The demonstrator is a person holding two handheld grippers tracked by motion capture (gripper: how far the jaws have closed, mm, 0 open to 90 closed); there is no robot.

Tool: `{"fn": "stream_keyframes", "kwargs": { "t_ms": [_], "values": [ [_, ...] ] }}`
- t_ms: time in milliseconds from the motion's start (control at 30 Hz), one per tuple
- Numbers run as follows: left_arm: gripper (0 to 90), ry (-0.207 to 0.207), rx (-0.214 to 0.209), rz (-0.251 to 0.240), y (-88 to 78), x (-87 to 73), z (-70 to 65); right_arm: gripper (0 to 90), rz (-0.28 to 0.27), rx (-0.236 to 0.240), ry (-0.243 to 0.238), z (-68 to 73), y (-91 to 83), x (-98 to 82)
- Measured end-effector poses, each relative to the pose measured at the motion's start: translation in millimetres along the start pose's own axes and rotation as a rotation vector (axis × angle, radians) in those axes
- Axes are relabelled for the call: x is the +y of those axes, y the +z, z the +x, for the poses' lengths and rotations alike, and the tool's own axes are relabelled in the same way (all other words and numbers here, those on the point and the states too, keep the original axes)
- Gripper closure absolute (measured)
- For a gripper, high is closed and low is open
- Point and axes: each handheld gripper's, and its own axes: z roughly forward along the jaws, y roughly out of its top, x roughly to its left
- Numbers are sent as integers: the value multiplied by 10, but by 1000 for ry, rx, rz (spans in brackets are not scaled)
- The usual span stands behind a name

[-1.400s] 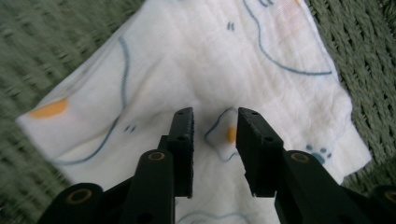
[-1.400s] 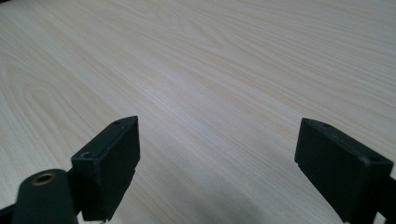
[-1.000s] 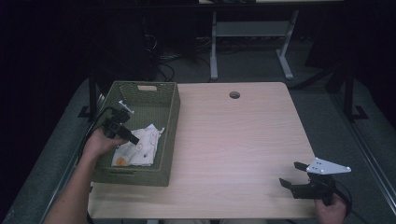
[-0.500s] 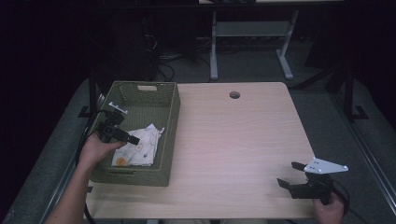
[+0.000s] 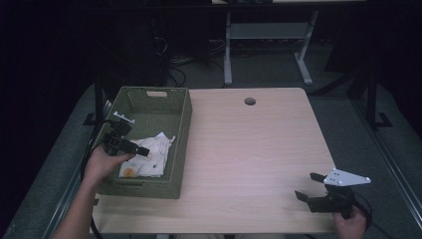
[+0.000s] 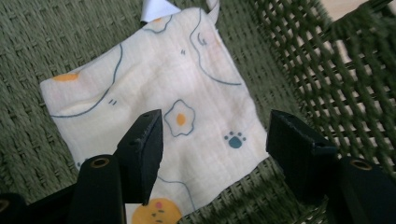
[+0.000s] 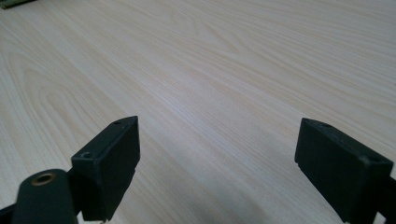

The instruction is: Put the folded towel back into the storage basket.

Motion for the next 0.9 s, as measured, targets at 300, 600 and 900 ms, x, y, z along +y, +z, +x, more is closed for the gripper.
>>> {"fn": "stream_keyframes", "kwargs": {
  "t_ms": [300,600,900],
  "values": [
    [360,-24,-24,-102,-153,-53,-50,135,1,-2,0,-2,2,2],
    [344,-10,-105,-215,-243,-139,-152,135,4,-1,5,4,12,0],
    [342,5,-194,-339,-315,-165,-263,135,3,2,3,-4,17,-3]
  ]
}}
